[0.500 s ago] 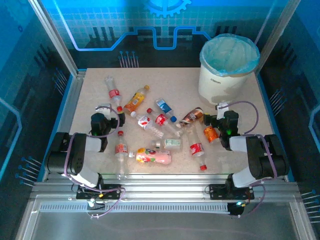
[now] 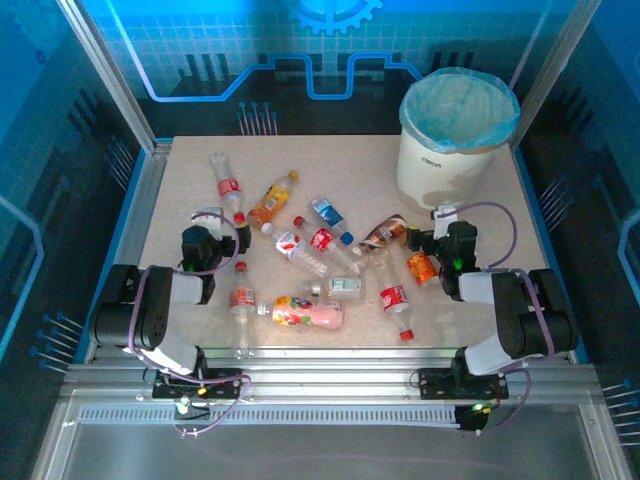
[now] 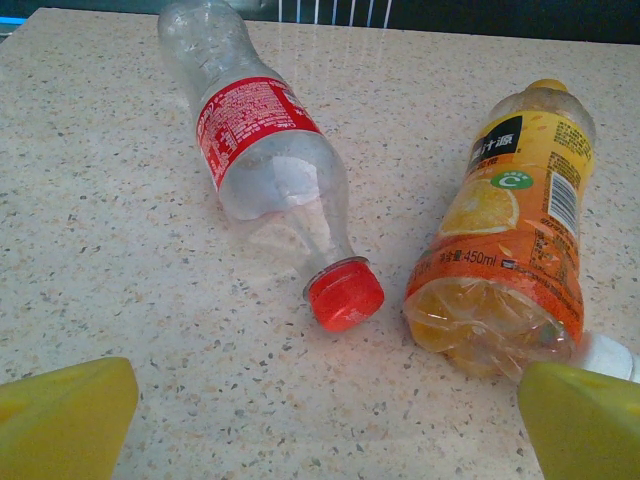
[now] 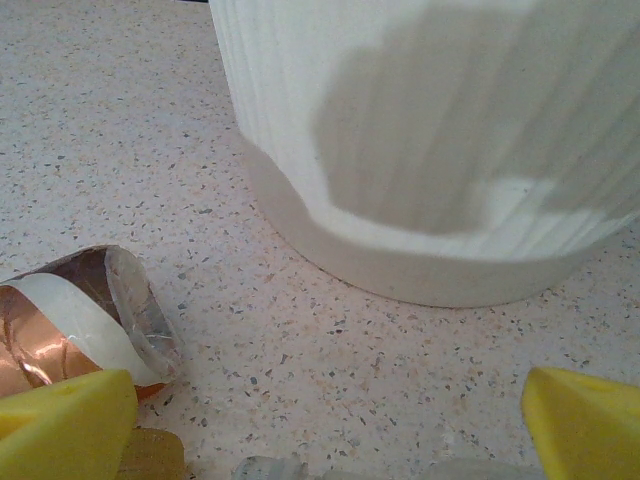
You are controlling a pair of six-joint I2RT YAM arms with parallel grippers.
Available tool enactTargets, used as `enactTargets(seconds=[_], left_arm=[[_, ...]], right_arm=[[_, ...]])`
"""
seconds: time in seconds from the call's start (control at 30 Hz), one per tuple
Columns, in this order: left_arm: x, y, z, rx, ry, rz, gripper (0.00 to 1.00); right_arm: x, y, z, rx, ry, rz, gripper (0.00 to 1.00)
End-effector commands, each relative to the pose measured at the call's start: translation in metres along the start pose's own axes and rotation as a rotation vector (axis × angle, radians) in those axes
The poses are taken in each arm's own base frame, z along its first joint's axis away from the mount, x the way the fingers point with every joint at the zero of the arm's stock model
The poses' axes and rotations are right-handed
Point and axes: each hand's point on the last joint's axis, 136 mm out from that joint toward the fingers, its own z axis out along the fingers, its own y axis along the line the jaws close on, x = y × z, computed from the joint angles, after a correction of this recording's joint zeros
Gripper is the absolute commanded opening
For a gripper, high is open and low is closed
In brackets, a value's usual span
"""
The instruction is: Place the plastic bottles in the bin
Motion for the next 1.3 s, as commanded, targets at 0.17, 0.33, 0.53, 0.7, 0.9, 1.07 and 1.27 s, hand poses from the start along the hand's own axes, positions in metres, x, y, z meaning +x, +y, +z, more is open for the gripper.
enactTargets(seconds=[0.17,0.33,0.53,0.7,0.9,1.07,1.27], left_arm=[[-0.015,-0.008,0.002,0.038,-0.04,0.009,0.99],[-0.015,-0.007,0.002,0.038,-0.041,0.008,0.99],[-0.035,0.0,-0.018,-0.015,-0.096,-0.006,0.99],[-0.08,0.003,-0.056,-0.064,-0.17,-0.052,0.98],[-0.13,-0.01,-0.087,-0.066,-0.078,-0.173,0.92],[-0.136,-0.049,-0.106,0.039,0.141,-0.187,0.92],[-0.122,-0.096,-0.135,0.235,0.344,-0.174,0.89]], right_arm=[[-0.013,0.0,0.002,0.005,-0.036,0.002,1.0],[-0.013,0.0,0.002,0.004,-0.037,0.002,1.0],[-0.034,-0.003,-0.011,0.019,0.011,0.006,1.0],[-0.035,0.003,-0.036,0.0,0.008,0.033,1.0],[-0.022,0.007,-0.069,0.042,0.121,0.046,0.98],[-0.041,0.034,-0.119,-0.042,0.107,0.012,0.93],[-0.068,0.089,-0.19,-0.31,0.111,-0.026,0.82]])
